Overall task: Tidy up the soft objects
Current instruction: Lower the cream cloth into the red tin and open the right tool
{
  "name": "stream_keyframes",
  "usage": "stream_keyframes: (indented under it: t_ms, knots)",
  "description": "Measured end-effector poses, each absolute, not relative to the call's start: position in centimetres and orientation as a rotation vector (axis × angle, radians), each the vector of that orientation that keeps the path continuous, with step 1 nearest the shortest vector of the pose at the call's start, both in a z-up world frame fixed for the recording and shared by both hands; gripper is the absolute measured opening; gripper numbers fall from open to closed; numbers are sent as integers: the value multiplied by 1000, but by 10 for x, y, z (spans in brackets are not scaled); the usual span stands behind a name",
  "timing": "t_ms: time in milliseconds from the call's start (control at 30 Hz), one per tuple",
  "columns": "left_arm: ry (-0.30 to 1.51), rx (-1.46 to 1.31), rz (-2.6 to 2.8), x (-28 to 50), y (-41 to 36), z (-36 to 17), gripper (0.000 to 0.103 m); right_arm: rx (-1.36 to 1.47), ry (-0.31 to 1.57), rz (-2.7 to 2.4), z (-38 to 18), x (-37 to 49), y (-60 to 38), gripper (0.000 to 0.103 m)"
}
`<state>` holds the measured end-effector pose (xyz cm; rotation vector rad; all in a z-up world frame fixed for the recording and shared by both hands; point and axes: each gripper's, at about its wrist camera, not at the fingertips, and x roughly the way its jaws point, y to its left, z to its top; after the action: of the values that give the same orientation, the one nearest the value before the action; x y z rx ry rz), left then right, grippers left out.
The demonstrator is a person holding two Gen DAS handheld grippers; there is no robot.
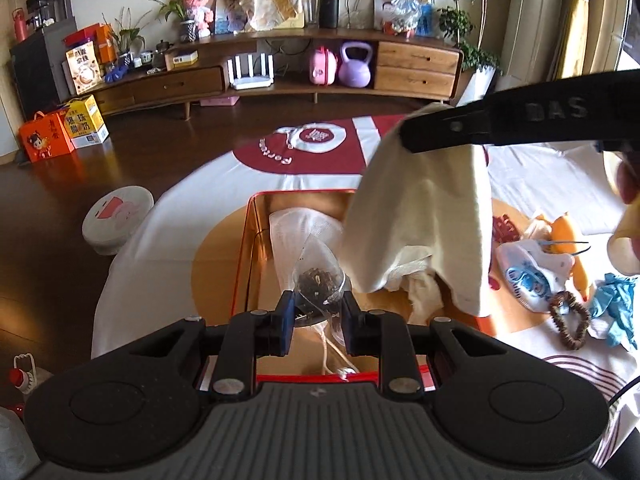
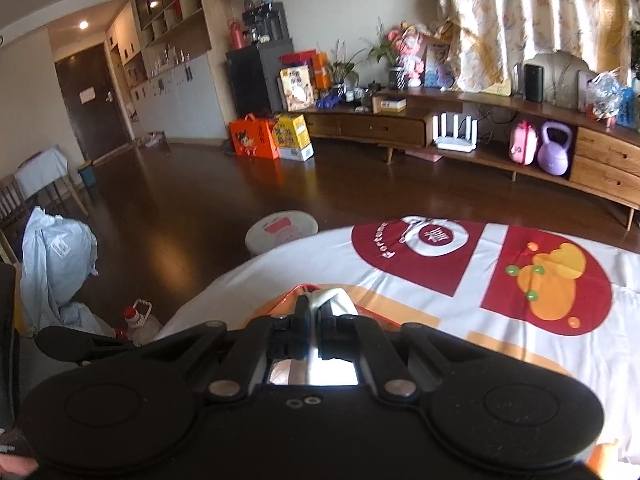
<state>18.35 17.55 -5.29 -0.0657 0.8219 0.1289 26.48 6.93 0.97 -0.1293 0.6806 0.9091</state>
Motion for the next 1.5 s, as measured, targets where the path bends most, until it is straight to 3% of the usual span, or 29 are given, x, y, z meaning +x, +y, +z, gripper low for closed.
stream_keyframes:
  t_ms: [633, 1233, 1500]
  knots:
    - [935, -71, 116, 212, 182, -98, 24, -155, 849, 885, -64, 295, 103, 6]
    - [971, -113, 105, 216, 185, -113, 24, -185, 911, 860, -76, 292, 92, 27]
    - [968, -138, 113, 210, 183, -109, 24, -176, 898, 860, -67, 283, 81, 43]
